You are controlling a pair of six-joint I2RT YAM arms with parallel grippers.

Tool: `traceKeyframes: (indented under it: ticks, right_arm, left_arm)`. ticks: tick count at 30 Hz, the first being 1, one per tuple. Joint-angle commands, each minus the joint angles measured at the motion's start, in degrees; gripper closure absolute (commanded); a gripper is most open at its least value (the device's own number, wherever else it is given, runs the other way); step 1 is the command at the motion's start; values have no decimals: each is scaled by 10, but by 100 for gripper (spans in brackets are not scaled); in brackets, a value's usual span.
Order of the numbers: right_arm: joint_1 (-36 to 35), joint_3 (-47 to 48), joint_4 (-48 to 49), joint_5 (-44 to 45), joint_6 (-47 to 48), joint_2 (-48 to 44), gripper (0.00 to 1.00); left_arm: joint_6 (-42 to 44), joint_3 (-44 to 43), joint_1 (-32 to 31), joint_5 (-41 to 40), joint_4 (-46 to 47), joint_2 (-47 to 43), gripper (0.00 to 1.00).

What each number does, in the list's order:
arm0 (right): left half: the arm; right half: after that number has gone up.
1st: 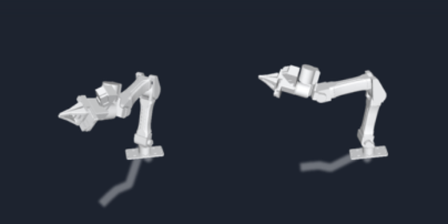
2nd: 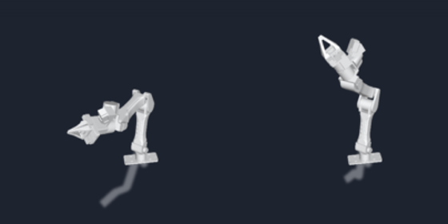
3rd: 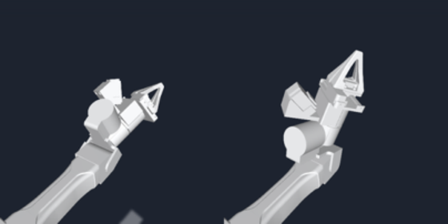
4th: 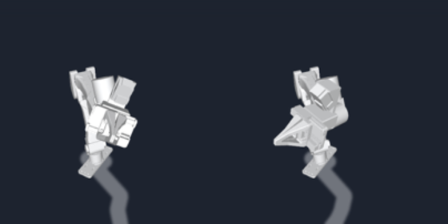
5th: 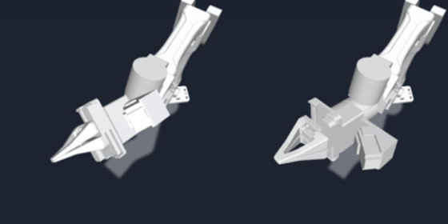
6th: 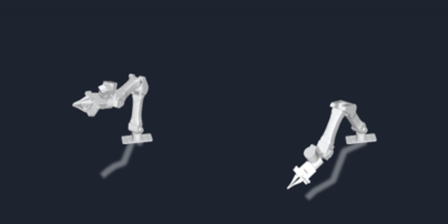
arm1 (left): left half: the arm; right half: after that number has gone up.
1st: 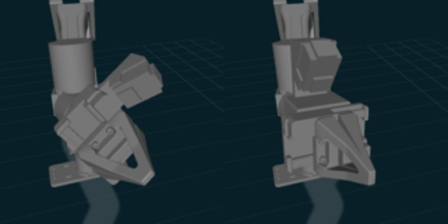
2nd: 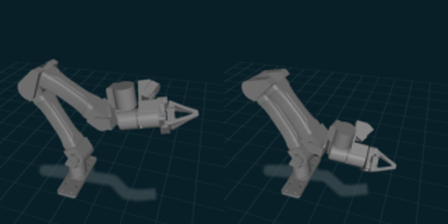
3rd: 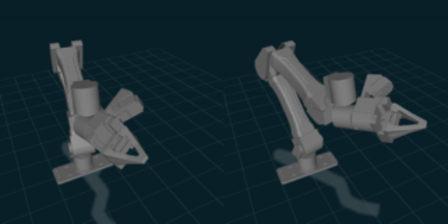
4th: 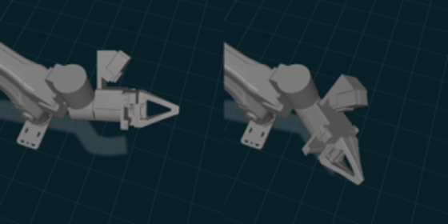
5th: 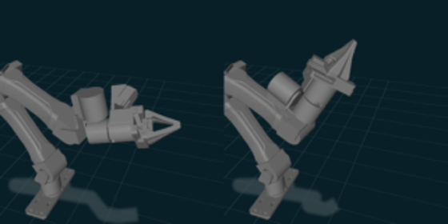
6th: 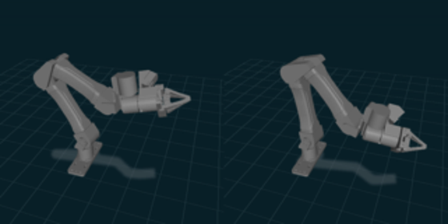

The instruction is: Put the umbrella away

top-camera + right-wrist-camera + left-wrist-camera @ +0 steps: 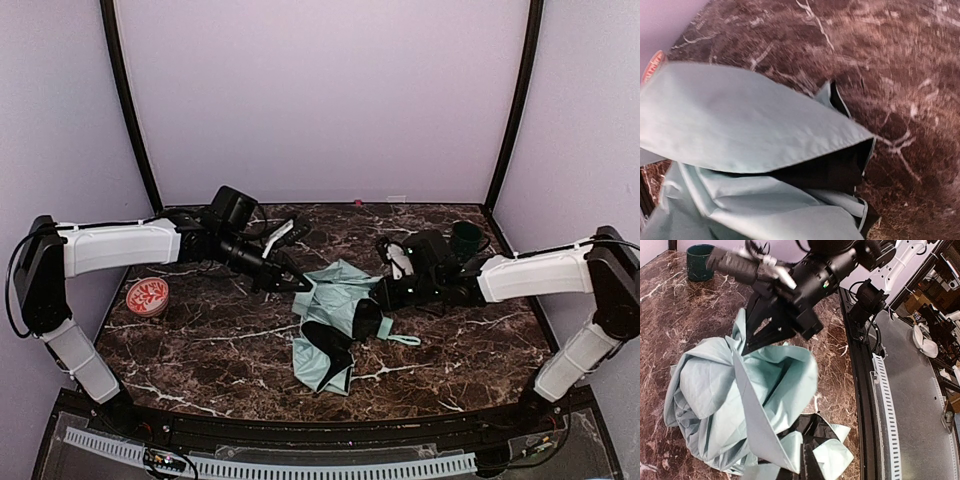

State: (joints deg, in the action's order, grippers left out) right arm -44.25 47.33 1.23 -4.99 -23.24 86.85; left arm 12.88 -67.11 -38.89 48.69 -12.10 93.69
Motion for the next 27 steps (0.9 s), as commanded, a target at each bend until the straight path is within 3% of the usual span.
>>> traceKeyframes:
  ticks: [1,6,15,21,24,27]
  right_arm:
    - [4,-32,34,11,-46,68,100]
    - [6,-17,13,27,-40,112,100]
    - [12,101,-161,97,41,-5,62]
    - [2,123,-265,180,14,-96,57]
    - [-66,128,-284,245,-35,-123,57]
    - [-176,133,-205,270,-76,-99,57]
  left_arm:
    - [7,-15,1,3,-11,-3,100]
    - [4,-17,1,3,-15,3,100]
    - [7,-27,9,-44,-36,15,100]
    - [9,-41,18,-58,-54,35,100]
    - [8,-48,26,-87,-62,38,100]
    - [15,-51,33,-104,-72,37,100]
